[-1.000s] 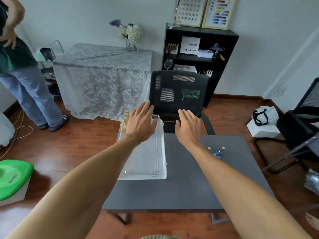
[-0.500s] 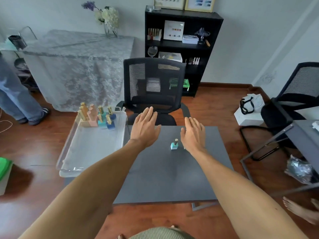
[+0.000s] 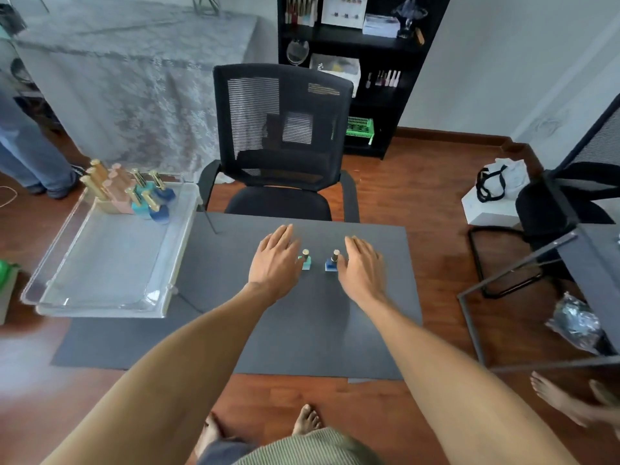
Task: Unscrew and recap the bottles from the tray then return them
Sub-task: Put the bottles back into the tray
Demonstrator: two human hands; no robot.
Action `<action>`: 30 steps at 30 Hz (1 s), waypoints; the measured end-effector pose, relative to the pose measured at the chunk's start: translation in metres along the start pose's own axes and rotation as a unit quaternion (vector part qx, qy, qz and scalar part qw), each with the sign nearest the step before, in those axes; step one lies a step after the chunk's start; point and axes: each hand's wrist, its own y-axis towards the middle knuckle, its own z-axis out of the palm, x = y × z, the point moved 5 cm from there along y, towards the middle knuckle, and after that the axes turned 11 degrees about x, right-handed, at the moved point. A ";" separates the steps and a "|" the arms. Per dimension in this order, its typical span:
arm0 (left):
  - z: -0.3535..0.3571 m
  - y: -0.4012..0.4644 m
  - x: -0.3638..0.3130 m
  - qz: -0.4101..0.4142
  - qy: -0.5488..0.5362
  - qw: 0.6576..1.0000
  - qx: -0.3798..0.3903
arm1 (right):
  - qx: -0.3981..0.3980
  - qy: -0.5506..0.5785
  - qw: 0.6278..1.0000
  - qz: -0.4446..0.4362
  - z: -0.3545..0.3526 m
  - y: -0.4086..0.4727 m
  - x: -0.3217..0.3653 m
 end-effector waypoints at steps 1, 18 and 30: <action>0.004 0.001 -0.002 -0.001 -0.003 1.000 0.002 | 0.005 0.001 1.000 -0.003 0.003 0.000 -0.003; 0.031 0.022 -0.014 -0.039 0.003 0.999 0.026 | 0.111 0.041 0.993 -0.022 0.030 0.006 -0.019; -0.037 0.004 0.020 -0.065 0.006 0.997 -0.049 | 0.048 0.093 0.994 -0.043 -0.010 0.030 0.027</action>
